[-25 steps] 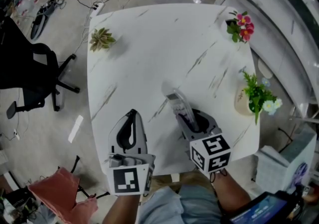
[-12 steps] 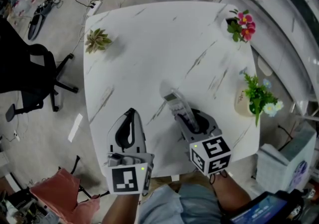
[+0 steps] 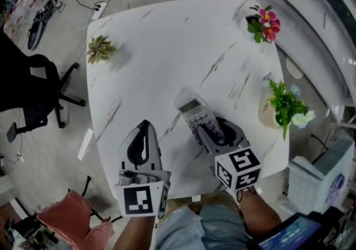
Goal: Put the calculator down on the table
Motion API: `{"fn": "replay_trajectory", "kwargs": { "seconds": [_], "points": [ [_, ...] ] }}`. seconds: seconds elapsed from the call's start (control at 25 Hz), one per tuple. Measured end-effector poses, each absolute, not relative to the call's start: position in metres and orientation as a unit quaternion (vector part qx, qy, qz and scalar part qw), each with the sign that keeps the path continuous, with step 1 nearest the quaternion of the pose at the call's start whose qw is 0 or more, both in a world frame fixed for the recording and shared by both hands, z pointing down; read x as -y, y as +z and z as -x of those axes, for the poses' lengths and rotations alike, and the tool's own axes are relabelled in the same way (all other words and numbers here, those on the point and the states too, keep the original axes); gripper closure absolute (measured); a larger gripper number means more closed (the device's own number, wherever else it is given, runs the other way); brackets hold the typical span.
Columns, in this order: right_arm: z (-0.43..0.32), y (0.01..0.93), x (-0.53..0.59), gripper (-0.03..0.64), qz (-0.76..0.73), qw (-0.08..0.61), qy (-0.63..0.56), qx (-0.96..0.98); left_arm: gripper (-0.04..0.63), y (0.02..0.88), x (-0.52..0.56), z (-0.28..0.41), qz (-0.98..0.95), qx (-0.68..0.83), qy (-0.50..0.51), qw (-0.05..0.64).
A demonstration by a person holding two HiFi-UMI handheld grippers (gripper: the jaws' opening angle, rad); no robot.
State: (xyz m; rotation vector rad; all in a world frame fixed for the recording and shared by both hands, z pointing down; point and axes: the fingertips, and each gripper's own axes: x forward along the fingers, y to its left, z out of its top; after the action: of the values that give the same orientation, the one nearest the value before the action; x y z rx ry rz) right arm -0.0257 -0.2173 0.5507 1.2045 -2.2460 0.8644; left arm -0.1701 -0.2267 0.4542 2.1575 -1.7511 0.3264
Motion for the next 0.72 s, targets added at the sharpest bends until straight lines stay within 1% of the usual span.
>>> {"fn": "replay_trajectory", "kwargs": {
  "seconds": [0.32,0.72],
  "points": [
    [0.017,0.556,0.221,0.41,-0.431,0.199,0.328,0.817,0.588,0.454,0.229,0.166,-0.762,0.613,0.117,0.174],
    [0.005,0.567,0.226,0.387,-0.431,0.192,0.34,0.814,0.588,0.454,0.229,0.163,-0.762,0.612,0.117,0.175]
  ]
}}
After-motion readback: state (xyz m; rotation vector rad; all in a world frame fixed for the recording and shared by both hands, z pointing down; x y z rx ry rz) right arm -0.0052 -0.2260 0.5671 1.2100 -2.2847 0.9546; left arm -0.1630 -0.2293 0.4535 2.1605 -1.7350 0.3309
